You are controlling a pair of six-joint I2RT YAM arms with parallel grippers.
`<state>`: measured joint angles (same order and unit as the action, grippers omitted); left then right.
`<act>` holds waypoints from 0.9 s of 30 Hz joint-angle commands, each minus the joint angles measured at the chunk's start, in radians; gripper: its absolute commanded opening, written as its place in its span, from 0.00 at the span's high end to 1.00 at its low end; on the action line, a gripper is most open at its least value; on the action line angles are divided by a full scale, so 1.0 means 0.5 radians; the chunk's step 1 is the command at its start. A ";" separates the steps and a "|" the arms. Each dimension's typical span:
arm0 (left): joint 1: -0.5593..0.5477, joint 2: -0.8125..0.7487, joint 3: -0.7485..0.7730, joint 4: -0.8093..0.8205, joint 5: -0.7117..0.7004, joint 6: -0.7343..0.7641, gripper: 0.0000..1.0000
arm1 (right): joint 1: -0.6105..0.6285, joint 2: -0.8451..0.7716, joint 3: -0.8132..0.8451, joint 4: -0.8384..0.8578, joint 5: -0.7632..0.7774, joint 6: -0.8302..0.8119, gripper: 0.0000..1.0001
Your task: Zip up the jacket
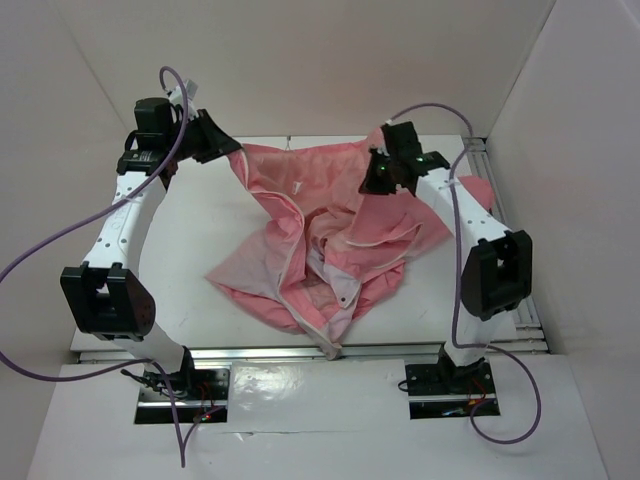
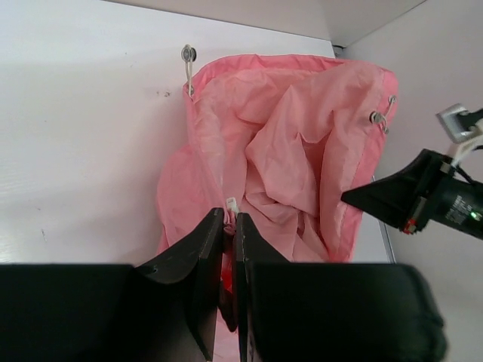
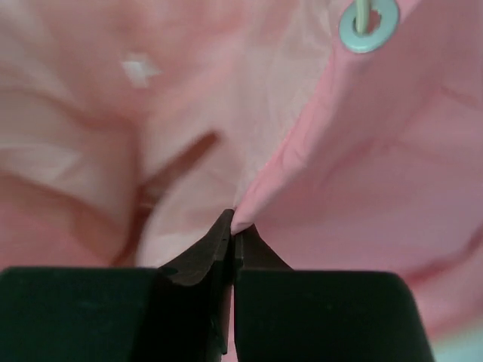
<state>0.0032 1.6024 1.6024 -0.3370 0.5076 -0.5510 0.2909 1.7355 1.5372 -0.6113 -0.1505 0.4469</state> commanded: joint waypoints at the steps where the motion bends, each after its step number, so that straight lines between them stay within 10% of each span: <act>1: -0.003 -0.042 0.007 0.070 -0.033 0.047 1.00 | 0.310 0.081 0.288 -0.047 0.202 -0.059 0.97; 10: -0.003 -0.079 -0.011 0.033 -0.052 0.068 1.00 | 0.590 0.772 1.373 -0.464 0.417 -0.173 0.25; 20: -0.003 -0.079 -0.029 0.033 -0.052 0.065 1.00 | 0.137 -0.237 0.142 -0.005 0.351 -0.096 0.42; 27: -0.003 -0.079 -0.029 0.070 -0.033 0.047 1.00 | -0.143 -0.237 -0.330 0.020 0.185 -0.139 0.37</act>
<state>0.0032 1.6016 1.5951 -0.3424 0.4763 -0.5274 0.2348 1.5776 1.4845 -0.6357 0.0128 0.3843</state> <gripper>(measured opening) 0.229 0.633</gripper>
